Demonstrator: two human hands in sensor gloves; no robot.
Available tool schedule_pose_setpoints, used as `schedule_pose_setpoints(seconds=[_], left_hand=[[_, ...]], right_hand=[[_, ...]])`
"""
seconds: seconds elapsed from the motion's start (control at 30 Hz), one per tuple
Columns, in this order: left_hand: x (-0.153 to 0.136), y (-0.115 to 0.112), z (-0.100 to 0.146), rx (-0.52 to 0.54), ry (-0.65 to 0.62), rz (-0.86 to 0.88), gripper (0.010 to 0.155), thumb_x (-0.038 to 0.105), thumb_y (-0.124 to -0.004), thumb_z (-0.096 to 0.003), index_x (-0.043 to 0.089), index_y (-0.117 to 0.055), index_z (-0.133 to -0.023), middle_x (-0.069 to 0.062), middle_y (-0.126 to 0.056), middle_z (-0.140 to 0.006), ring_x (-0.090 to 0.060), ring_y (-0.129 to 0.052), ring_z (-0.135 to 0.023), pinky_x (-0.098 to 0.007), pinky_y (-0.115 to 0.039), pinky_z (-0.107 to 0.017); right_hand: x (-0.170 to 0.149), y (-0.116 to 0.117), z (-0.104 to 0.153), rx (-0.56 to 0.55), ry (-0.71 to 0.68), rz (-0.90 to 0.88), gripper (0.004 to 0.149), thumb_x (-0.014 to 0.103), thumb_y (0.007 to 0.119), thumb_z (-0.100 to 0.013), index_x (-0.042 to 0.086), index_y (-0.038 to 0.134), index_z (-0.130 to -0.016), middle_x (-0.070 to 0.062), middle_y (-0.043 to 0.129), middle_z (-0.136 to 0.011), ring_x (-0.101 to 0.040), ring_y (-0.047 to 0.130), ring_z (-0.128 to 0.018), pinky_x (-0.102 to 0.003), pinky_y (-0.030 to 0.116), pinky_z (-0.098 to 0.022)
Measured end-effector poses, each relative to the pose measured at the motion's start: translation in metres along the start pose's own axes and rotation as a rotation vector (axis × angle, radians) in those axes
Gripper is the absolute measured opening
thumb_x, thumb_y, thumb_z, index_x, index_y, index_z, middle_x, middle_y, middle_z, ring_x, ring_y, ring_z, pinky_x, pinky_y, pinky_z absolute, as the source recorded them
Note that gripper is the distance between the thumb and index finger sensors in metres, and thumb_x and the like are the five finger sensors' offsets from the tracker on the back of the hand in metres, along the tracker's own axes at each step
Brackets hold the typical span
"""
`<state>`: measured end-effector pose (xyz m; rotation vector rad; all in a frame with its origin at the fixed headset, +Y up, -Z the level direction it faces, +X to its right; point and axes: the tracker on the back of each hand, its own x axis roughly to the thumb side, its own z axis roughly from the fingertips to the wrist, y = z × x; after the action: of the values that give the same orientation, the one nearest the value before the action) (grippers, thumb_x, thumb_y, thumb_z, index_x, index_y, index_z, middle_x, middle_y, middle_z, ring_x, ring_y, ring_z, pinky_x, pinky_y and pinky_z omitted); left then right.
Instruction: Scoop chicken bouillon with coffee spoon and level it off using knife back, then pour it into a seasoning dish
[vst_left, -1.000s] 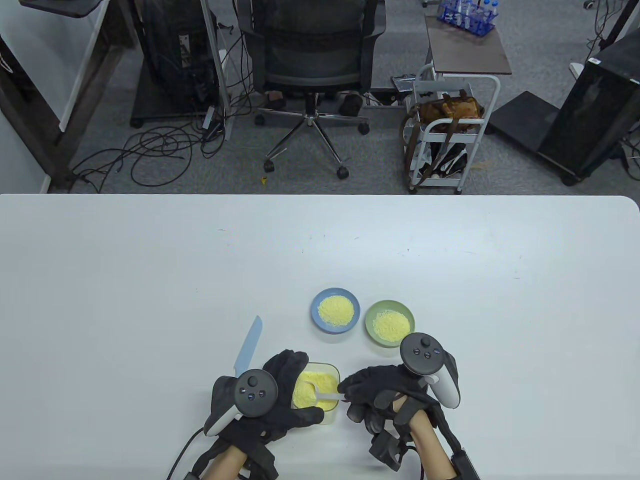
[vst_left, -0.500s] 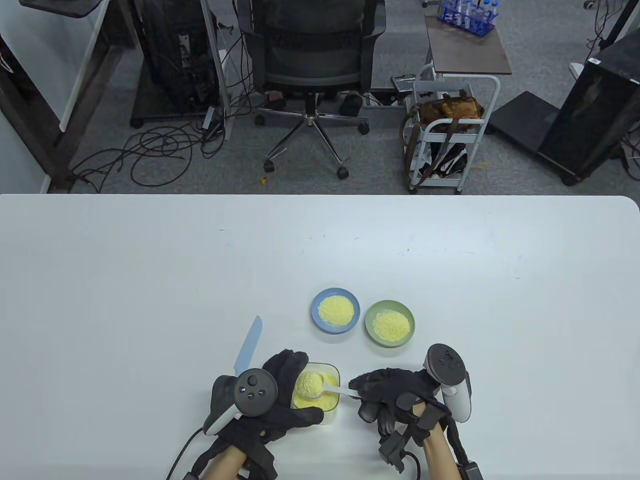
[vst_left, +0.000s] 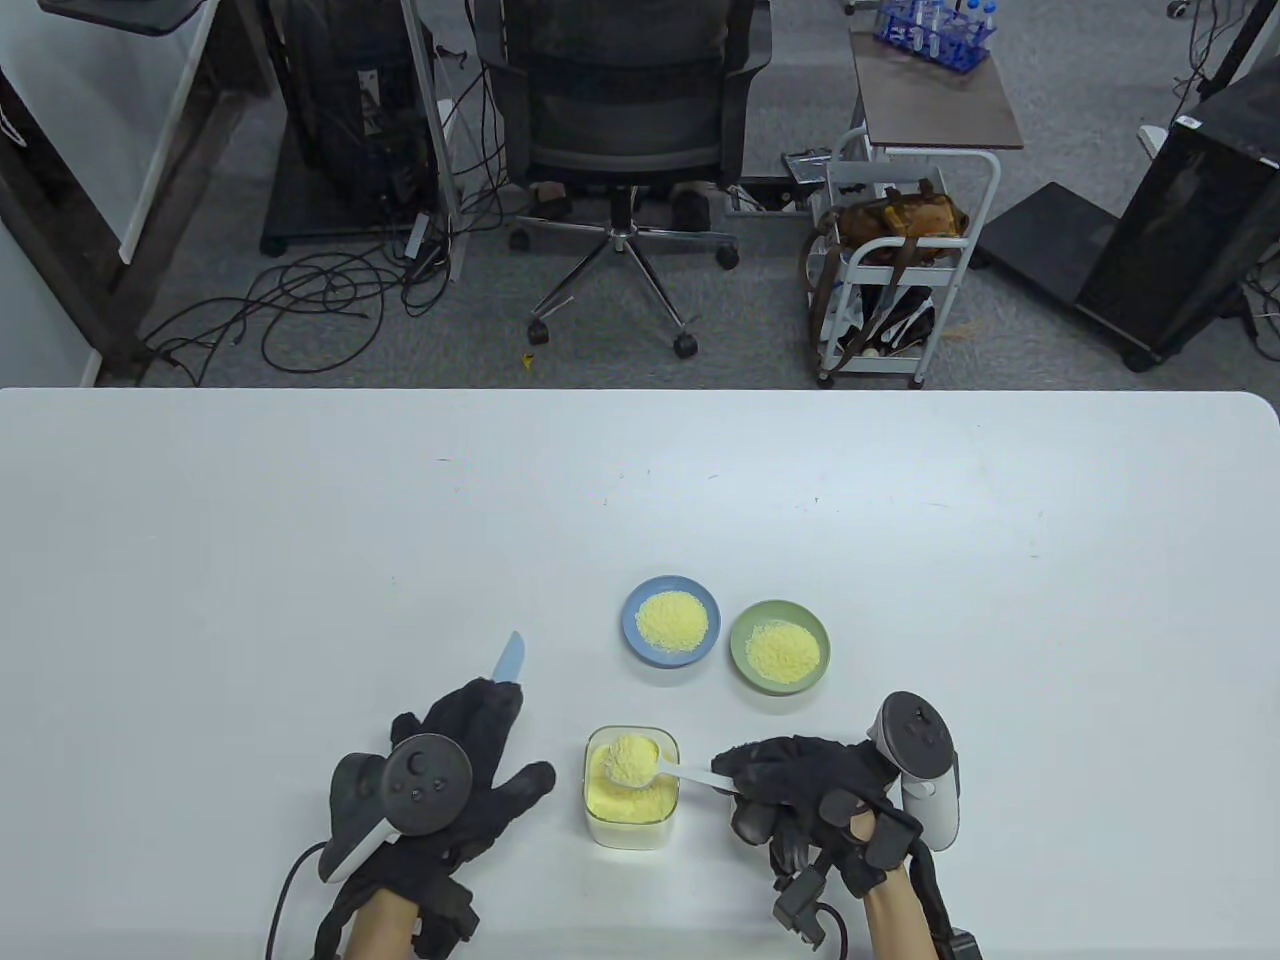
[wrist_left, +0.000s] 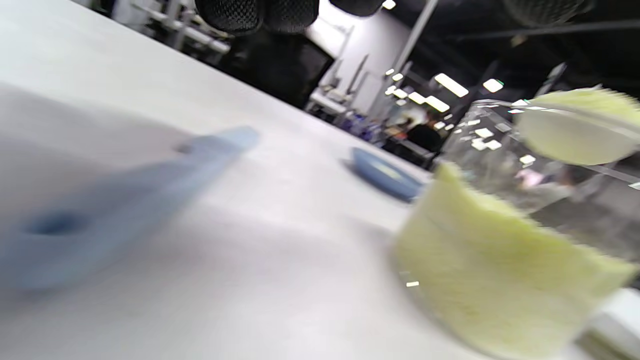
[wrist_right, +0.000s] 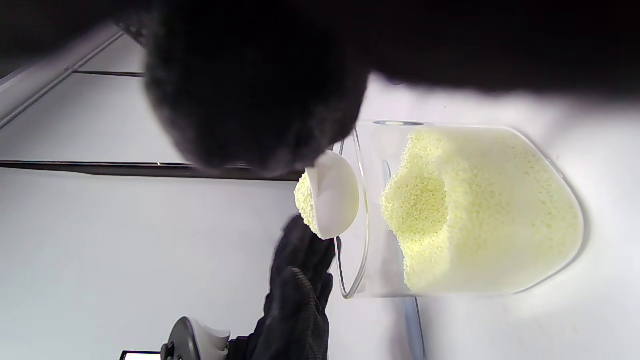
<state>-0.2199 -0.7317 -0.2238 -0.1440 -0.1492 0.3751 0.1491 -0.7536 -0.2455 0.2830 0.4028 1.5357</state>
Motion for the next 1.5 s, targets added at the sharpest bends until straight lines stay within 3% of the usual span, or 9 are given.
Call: schedule_pose_setpoints(seconds=[0.17, 0.23, 0.3, 0.57, 0.87, 1.03, 1.27, 1.4, 1.5], left_hand=[[-0.02, -0.005, -0.005, -0.163, 0.309, -0.155, 0.079, 0.057, -0.075, -0.0471, 0.015, -0.051, -0.109, -0.022, -0.06, -0.112, -0.044, -0.066, -0.1, -0.069, -0.04, -0.073], [-0.02, -0.011, -0.008, -0.246, 0.34, -0.182, 0.08, 0.058, -0.077, -0.0455, 0.016, -0.052, -0.108, -0.02, -0.062, -0.111, -0.042, -0.068, -0.099, -0.067, -0.041, -0.074], [-0.021, -0.02, -0.012, -0.247, 0.378, -0.24, 0.078, 0.057, -0.08, -0.0435, 0.018, -0.054, -0.106, -0.017, -0.064, -0.107, -0.037, -0.07, -0.094, -0.063, -0.047, -0.073], [-0.026, -0.021, -0.013, -0.226, 0.442, -0.232, 0.067, 0.052, -0.085, -0.0402, 0.016, -0.069, -0.095, -0.009, -0.087, -0.074, -0.02, -0.092, -0.057, -0.048, -0.071, -0.058], [-0.025, -0.025, -0.015, -0.229, 0.43, -0.166, 0.05, 0.052, -0.088, -0.0385, 0.018, -0.082, -0.075, -0.006, -0.093, -0.054, -0.018, -0.095, -0.039, -0.046, -0.076, -0.05], [-0.025, -0.023, -0.013, -0.223, 0.408, -0.085, 0.046, 0.051, -0.089, -0.0392, 0.019, -0.086, -0.072, -0.006, -0.096, -0.052, -0.018, -0.097, -0.037, -0.045, -0.077, -0.049], [0.007, 0.014, 0.005, -0.062, 0.149, 0.22, 0.044, 0.049, -0.09, -0.0394, 0.019, -0.089, -0.071, -0.007, -0.099, -0.054, -0.019, -0.1, -0.04, -0.046, -0.077, -0.05], [0.038, 0.021, 0.015, -0.236, -0.148, 0.482, 0.044, 0.047, -0.092, -0.0411, 0.016, -0.089, -0.073, -0.009, -0.099, -0.056, -0.021, -0.099, -0.042, -0.048, -0.075, -0.052], [0.056, 0.018, 0.02, -0.265, -0.227, 0.403, 0.044, 0.046, -0.092, -0.0416, 0.017, -0.089, -0.074, -0.01, -0.098, -0.057, -0.022, -0.099, -0.043, -0.048, -0.074, -0.053]], right_hand=[[-0.001, 0.001, 0.002, 0.005, -0.001, 0.005, 0.036, 0.017, 0.081, -0.04, -0.011, 0.083, -0.063, -0.02, 0.096, -0.018, 0.009, 0.094, 0.013, -0.025, 0.09, 0.01], [-0.001, 0.001, 0.002, 0.006, -0.004, 0.005, 0.036, 0.017, 0.081, -0.04, -0.011, 0.083, -0.063, -0.02, 0.096, -0.018, 0.009, 0.094, 0.013, -0.024, 0.09, 0.01], [-0.001, 0.001, 0.004, 0.0, -0.01, 0.003, 0.036, 0.017, 0.081, -0.04, -0.011, 0.083, -0.063, -0.02, 0.096, -0.018, 0.009, 0.094, 0.013, -0.025, 0.09, 0.009], [-0.001, 0.002, 0.005, 0.009, -0.015, 0.01, 0.036, 0.017, 0.081, -0.04, -0.01, 0.083, -0.063, -0.02, 0.096, -0.018, 0.009, 0.094, 0.013, -0.025, 0.09, 0.009], [-0.002, 0.003, 0.006, 0.009, -0.017, 0.01, 0.036, 0.018, 0.081, -0.041, -0.01, 0.083, -0.064, -0.02, 0.096, -0.019, 0.009, 0.094, 0.013, -0.025, 0.09, 0.009], [-0.002, 0.003, 0.006, 0.001, -0.011, 0.01, 0.036, 0.017, 0.08, -0.041, -0.011, 0.082, -0.064, -0.02, 0.096, -0.019, 0.009, 0.094, 0.012, -0.025, 0.09, 0.009], [-0.002, 0.003, 0.006, -0.009, -0.008, -0.002, 0.037, 0.017, 0.08, -0.041, -0.012, 0.082, -0.064, -0.021, 0.096, -0.02, 0.009, 0.095, 0.012, -0.025, 0.09, 0.008], [-0.002, 0.003, 0.007, -0.011, -0.006, -0.006, 0.037, 0.017, 0.08, -0.041, -0.012, 0.081, -0.064, -0.021, 0.096, -0.02, 0.009, 0.095, 0.012, -0.025, 0.09, 0.008], [-0.001, 0.003, 0.007, -0.012, -0.009, -0.008, 0.037, 0.017, 0.08, -0.041, -0.012, 0.081, -0.064, -0.021, 0.096, -0.02, 0.009, 0.095, 0.012, -0.025, 0.09, 0.008]])
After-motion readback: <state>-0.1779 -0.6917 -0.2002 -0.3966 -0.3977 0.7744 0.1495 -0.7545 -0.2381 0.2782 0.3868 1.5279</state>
